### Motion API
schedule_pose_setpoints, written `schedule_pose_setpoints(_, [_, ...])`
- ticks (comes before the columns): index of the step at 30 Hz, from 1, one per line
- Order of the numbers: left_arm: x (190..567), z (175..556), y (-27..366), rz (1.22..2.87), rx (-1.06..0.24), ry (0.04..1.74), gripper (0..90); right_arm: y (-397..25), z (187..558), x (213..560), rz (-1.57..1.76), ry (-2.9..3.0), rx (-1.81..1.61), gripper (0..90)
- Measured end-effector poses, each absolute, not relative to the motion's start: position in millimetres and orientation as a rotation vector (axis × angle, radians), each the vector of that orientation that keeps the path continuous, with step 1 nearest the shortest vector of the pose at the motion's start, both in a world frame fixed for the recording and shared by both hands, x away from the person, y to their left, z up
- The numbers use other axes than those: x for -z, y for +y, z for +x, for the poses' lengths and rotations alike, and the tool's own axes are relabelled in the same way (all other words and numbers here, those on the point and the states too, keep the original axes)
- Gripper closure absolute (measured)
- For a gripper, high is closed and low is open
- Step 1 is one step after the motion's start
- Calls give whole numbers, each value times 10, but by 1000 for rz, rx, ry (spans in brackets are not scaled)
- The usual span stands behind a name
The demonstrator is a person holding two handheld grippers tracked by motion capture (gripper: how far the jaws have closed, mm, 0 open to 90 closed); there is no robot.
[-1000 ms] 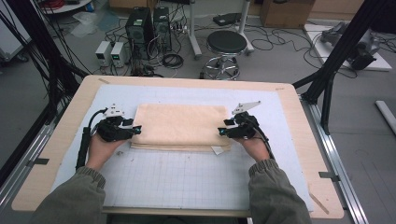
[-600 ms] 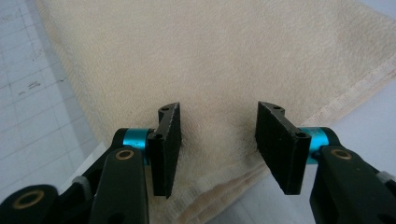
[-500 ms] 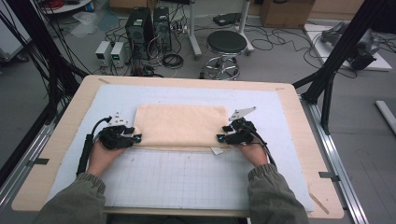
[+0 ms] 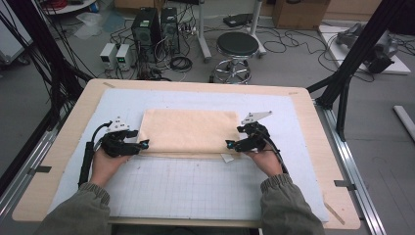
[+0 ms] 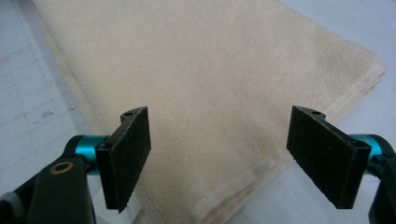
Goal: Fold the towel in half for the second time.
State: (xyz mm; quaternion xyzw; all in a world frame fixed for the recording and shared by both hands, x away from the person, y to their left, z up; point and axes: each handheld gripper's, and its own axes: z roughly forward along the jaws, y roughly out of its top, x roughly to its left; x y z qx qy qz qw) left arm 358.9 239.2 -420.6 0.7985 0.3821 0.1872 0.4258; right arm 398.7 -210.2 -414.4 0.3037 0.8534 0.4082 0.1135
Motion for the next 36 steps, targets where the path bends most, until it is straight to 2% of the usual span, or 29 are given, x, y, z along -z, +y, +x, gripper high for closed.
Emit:
schedule_pose_setpoints(10, [4129,3492,2381,1990,-459,941,215,-2105,3891,4057,852,2505,-1190,166])
schedule_pose_setpoints(25, [4075,3307,2435,2011,-470,908,162,-2323,3637,4113,870,2456,-1223,161])
schedule_pose_setpoints(27, [4075,3281,2447,2008,-472,905,147,-2337,3609,4113,887,2459,-1224,126])
schedule_pose_setpoints(36, [4098,3142,2509,2010,-468,895,121,-2327,3472,4036,841,2416,-1271,121])
